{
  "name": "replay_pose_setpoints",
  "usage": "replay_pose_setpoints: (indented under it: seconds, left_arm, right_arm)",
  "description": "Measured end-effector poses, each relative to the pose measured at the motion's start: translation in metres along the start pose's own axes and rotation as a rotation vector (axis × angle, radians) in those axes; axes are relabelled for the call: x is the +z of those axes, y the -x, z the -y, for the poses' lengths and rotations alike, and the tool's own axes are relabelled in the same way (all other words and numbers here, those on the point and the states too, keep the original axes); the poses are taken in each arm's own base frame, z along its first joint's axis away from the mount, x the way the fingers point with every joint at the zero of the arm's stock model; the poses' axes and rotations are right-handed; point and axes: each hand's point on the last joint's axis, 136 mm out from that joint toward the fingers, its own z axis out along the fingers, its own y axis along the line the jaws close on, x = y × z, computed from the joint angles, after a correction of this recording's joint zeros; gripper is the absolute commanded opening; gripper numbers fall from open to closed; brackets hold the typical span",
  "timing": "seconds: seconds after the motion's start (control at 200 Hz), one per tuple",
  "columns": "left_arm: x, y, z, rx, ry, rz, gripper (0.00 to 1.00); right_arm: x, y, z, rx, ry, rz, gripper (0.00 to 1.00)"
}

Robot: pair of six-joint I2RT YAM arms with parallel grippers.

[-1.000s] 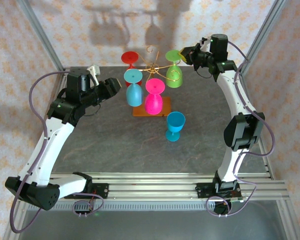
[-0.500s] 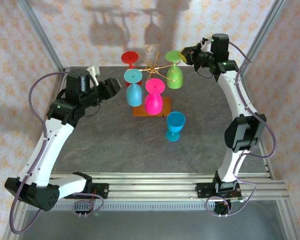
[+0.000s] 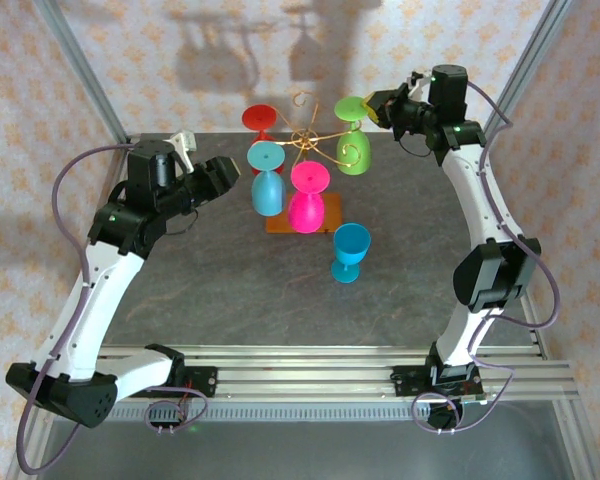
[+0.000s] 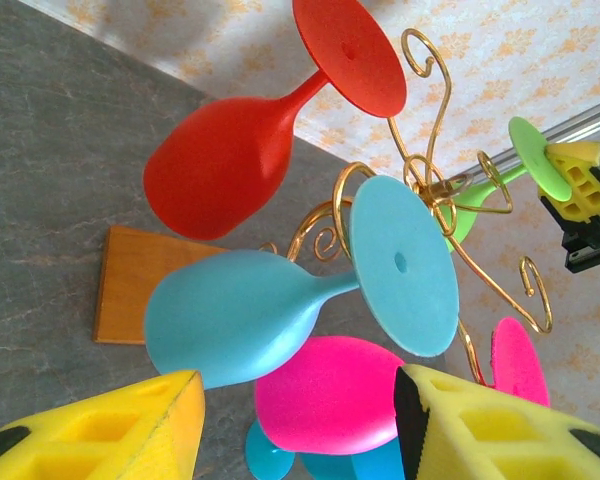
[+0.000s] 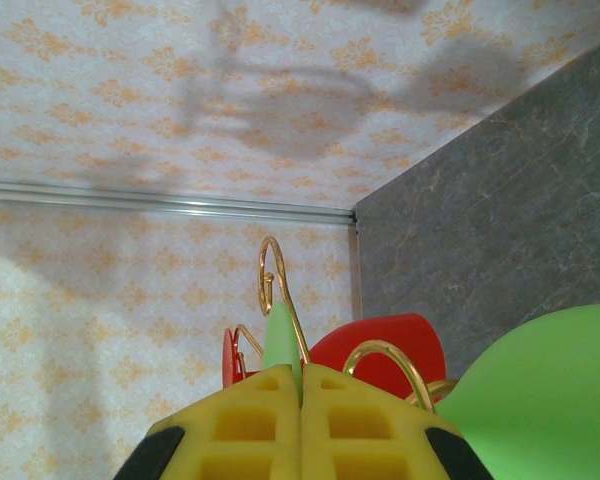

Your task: Take the wine glass off the wine glass rack

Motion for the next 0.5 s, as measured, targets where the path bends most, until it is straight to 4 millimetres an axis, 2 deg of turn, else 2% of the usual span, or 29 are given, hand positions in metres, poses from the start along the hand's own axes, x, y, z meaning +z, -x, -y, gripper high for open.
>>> replay_pose_setpoints:
  seconds: [0.501]
  left_arm:
    - [-0.011, 0.000, 0.003, 0.005, -0.014, 0.018, 0.54]
  right_arm:
    - [0.000, -0.002, 0.011, 0.023, -0.023, -0.015, 0.00]
